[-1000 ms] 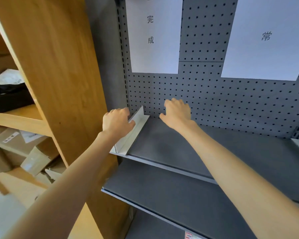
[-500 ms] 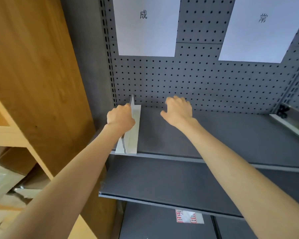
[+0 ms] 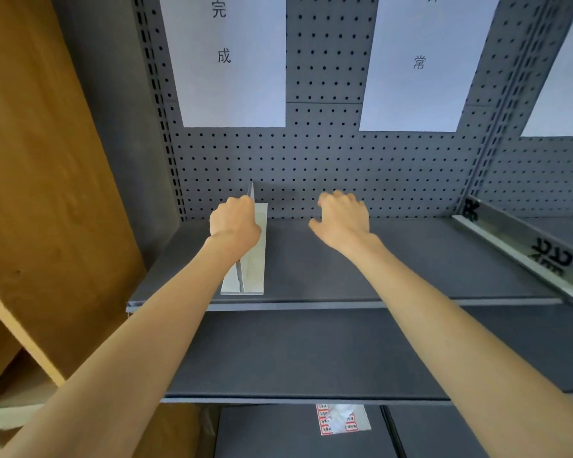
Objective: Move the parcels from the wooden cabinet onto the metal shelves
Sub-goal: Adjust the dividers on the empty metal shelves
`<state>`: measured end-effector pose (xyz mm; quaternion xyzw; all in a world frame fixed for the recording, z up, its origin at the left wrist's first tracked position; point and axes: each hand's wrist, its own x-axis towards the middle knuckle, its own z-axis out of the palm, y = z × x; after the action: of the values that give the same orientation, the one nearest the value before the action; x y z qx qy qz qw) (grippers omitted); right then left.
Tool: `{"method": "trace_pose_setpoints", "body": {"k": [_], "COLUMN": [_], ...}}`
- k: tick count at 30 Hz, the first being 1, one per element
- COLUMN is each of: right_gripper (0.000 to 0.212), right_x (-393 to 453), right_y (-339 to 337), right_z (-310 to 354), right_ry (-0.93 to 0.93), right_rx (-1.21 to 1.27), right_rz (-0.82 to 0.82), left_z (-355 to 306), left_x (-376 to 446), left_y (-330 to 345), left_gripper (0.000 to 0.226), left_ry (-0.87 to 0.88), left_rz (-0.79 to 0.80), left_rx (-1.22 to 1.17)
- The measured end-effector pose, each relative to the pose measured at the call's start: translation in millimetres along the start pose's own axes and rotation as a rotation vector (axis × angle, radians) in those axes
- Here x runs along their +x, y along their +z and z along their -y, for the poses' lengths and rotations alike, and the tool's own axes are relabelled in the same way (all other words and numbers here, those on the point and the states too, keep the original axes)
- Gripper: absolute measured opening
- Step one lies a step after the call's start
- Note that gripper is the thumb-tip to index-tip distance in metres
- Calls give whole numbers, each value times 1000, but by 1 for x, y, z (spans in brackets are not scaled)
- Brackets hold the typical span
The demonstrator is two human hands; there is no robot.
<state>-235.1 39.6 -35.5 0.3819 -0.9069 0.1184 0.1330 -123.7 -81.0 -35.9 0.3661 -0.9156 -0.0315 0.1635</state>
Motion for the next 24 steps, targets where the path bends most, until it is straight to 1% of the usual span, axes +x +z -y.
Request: {"method": "trace_pose_setpoints", "body": {"k": [5, 8, 12, 19, 24], "right_gripper": [36, 34, 35, 35, 35], "right_x": [-6, -9, -11, -10, -9], "right_y": [-15, -19, -18, -12, -10], "right_z": [-48, -77, -107, -133, -142], "right_ry": [16, 26, 28, 26, 29], "right_rx": [-11, -21, -25, -18, -5], "right_rz": [-16, -12, 6, 19, 17], "left_z": [-47, -71, -95, -116, -122], "left_x": [-5, -6, -8, -6, -3], "left_y": [10, 17, 26, 37, 46], "left_gripper": [17, 29, 15, 9, 11], "left_ry": [8, -2, 5, 2, 7], "left_rz": [17, 31, 24, 18, 17], "left_rx": [-12, -27, -36, -10, -2]}}
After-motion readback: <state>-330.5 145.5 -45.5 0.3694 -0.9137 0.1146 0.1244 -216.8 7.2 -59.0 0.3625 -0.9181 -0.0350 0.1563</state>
